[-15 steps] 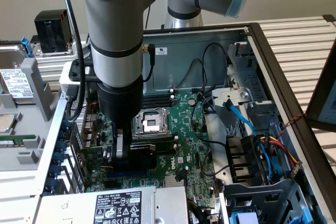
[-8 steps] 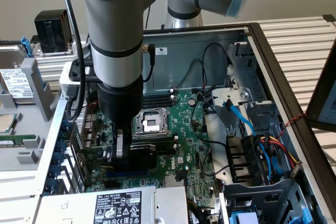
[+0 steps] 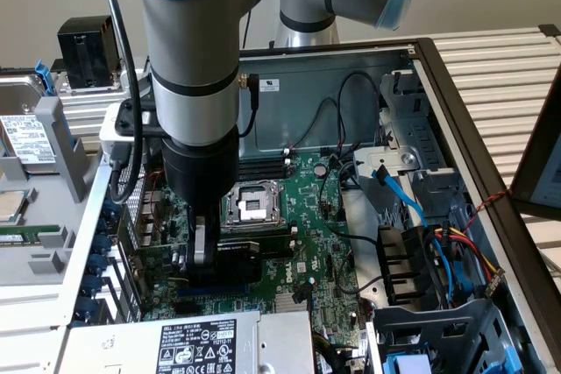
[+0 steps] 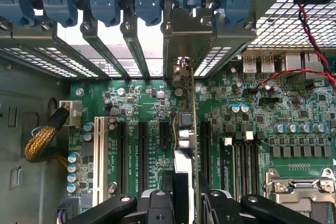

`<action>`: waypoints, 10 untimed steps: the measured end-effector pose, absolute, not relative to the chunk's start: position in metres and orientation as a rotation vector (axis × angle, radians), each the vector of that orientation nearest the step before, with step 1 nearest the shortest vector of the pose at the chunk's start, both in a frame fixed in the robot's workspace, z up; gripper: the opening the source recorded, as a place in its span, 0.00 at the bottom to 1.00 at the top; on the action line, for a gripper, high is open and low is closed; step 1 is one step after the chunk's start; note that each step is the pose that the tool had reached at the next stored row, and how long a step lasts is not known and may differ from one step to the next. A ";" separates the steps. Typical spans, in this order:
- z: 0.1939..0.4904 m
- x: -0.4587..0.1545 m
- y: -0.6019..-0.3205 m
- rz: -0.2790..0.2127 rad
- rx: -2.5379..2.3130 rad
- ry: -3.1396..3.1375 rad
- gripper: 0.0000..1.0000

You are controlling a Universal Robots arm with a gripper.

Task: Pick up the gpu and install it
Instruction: 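Insert the gpu into the slot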

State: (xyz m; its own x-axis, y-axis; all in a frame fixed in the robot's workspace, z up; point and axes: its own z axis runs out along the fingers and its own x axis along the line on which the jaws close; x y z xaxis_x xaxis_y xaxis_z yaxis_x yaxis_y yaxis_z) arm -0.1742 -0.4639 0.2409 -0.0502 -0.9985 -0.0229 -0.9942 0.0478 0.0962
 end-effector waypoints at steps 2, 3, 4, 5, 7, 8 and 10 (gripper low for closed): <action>0.241 -0.174 -0.464 -0.132 2.130 -2.237 0.27; 0.241 -0.174 -0.464 -0.132 2.130 -2.237 0.27; 0.241 -0.174 -0.464 -0.132 2.130 -2.237 0.27; 0.241 -0.174 -0.464 -0.132 2.130 -2.237 0.27; 0.241 -0.174 -0.464 -0.131 2.129 -2.237 0.27; 0.241 -0.174 -0.464 -0.130 2.129 -2.236 0.27; 0.241 -0.174 -0.464 -0.129 2.129 -2.236 0.27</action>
State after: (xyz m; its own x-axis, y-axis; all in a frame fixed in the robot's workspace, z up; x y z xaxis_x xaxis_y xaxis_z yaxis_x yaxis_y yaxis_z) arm -0.1742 -0.4638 0.2407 -0.0502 -0.9985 -0.0204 -0.9942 0.0481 0.0961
